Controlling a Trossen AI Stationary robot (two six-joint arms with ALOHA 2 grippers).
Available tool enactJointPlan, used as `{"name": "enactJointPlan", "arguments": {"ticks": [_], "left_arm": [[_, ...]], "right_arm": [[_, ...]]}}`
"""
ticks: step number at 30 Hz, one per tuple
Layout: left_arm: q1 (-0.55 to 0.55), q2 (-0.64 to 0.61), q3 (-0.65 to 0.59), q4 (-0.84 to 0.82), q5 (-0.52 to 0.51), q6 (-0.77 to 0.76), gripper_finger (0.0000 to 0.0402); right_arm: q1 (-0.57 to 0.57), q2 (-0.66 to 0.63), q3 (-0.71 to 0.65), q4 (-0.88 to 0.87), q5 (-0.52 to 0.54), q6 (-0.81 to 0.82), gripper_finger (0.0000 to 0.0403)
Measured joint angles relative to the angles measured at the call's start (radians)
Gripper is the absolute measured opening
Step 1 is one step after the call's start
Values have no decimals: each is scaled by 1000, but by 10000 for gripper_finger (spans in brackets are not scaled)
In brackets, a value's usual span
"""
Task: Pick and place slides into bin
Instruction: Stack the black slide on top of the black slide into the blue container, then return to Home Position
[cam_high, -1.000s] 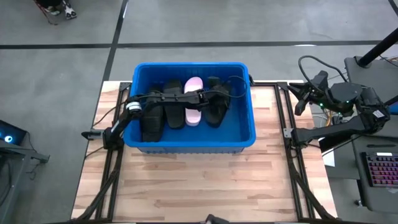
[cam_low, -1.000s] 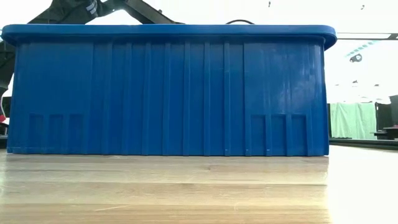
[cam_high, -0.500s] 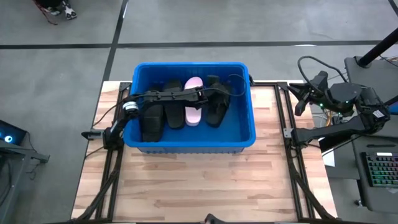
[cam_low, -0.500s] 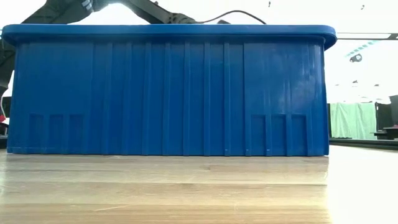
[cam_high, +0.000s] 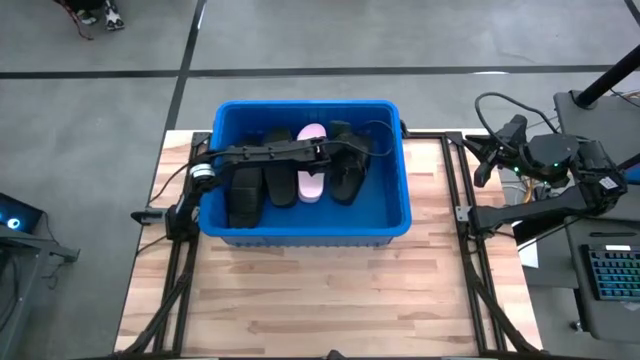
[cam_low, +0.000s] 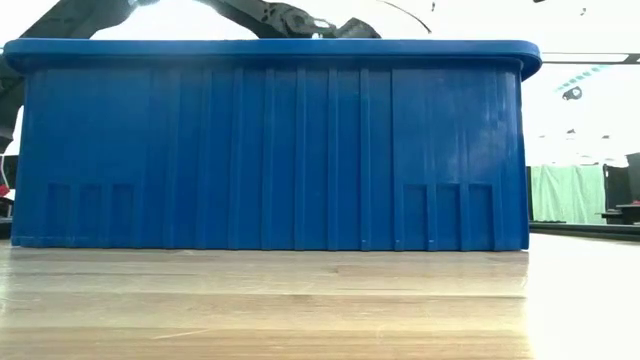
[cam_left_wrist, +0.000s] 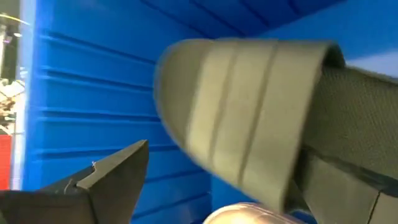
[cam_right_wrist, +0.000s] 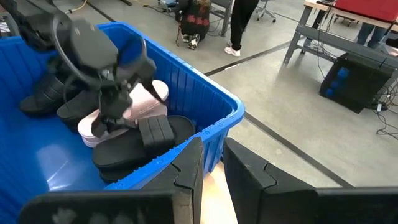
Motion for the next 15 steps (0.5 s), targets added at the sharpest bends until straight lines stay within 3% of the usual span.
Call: {"name": "enactJointPlan", "arguments": {"ticks": [7, 15], "left_arm": [[-36, -79, 0, 14, -4, -46, 347], [-108, -209, -1, 64, 4, -357, 262]], "right_arm": [[0, -2, 0, 0, -3, 0, 54], [0, -1, 0, -1, -3, 0, 54]]}}
